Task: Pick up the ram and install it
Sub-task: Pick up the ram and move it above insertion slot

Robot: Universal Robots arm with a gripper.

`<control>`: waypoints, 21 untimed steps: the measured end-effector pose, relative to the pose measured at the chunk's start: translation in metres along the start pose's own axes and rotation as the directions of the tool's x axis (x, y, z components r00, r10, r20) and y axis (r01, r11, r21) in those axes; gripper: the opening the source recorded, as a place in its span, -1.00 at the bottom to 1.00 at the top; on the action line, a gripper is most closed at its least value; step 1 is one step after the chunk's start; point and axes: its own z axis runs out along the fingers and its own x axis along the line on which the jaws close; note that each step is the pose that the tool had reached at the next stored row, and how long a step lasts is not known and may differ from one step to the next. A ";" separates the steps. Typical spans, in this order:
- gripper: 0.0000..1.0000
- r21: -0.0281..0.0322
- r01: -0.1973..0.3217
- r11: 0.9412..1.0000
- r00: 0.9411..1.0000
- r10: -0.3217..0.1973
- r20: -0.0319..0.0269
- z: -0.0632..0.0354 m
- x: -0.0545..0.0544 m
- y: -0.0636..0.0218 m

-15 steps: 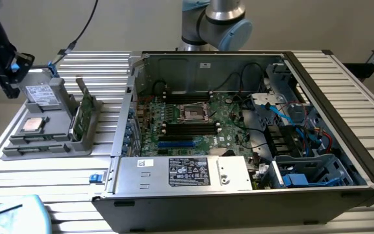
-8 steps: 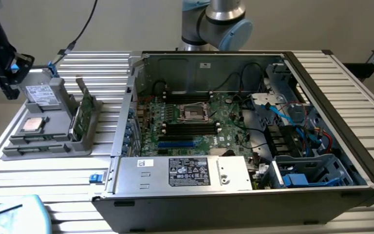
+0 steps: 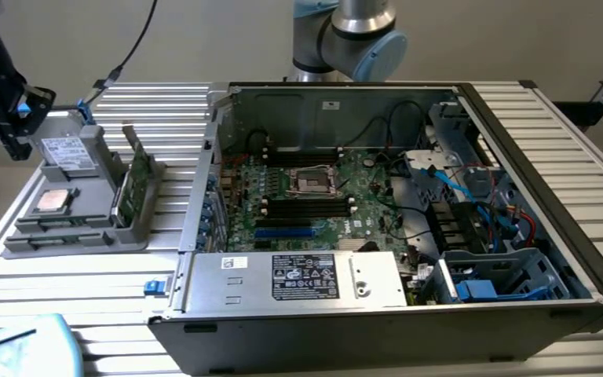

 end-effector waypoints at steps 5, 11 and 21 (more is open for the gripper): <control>-0.79 0.000 0.000 1.000 1.000 0.000 0.000 0.0000 0.000 0.0000; -0.79 0.007 0.054 0.999 0.999 -0.054 -0.004 0.0010 0.000 0.0000; -0.79 0.029 0.232 0.972 0.973 -0.231 -0.020 0.0045 0.000 -0.0003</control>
